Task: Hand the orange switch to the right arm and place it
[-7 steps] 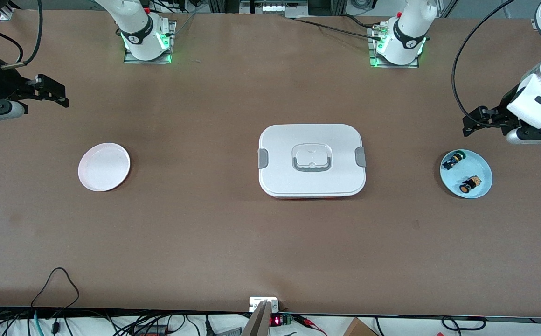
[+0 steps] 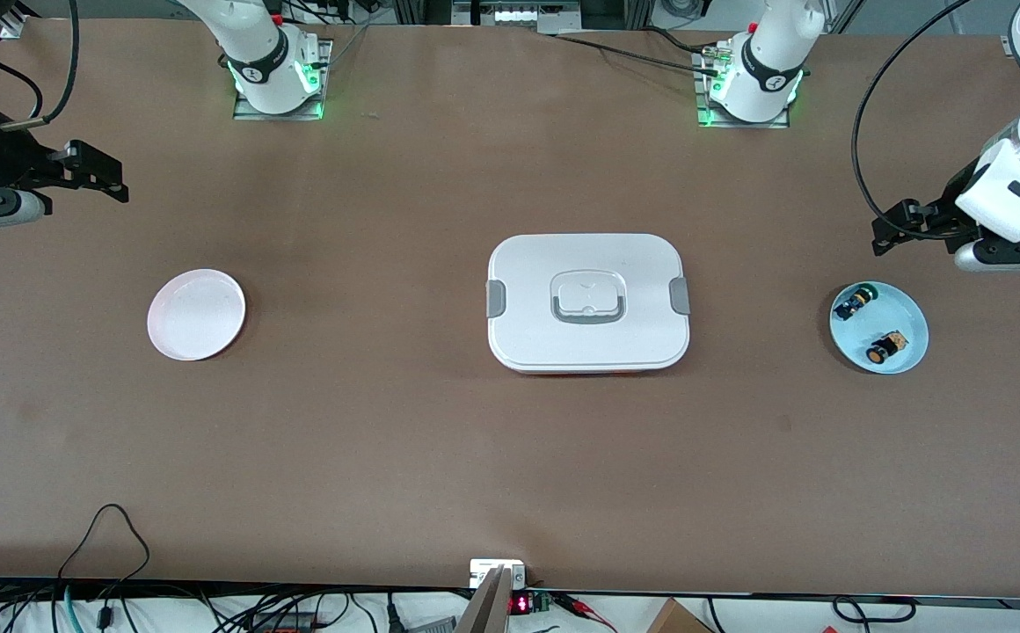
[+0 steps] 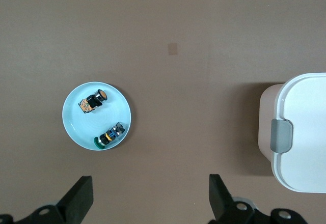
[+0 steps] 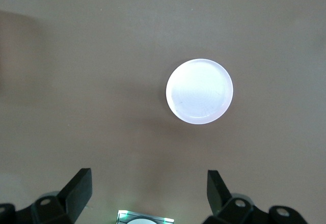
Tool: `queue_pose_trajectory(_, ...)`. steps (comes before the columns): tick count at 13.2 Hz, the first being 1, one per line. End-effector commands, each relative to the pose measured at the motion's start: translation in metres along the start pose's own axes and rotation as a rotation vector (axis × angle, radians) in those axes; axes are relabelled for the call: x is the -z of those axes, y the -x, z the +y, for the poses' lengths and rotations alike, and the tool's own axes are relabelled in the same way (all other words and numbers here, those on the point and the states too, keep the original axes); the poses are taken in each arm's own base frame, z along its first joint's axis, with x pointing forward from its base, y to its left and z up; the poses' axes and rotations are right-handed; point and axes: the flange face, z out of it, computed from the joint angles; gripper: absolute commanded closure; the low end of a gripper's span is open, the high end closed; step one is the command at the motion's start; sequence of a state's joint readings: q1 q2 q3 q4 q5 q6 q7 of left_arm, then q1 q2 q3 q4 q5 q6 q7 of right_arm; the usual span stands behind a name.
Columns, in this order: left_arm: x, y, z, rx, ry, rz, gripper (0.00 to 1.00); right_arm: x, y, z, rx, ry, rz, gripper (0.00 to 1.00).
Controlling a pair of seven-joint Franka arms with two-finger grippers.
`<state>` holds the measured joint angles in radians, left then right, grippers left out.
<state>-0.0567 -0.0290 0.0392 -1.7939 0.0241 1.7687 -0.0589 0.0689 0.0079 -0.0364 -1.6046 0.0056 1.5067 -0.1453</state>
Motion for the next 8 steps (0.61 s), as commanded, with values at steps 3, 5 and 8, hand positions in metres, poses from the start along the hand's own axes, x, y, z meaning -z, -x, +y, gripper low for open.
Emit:
queue_pose_trajectory(3, 0.0043, -0.0044, -0.0018, -0.006, -0.02, -0.007, 0.0, 0.0033, 0.0018, -0.0001, 0.001, -0.01, -0.019, 0.0)
queue_pose_trajectory(5, 0.0043, -0.0044, -0.0018, -0.006, -0.02, -0.007, 0.0, 0.0022, 0.0026, -0.0036, 0.007, -0.011, -0.031, 0.0)
queue_pose_trajectory(8, 0.0043, -0.0044, -0.0026, -0.003, -0.018, -0.008, 0.0, 0.0019, 0.0031, -0.0029, 0.007, -0.011, -0.034, 0.0)
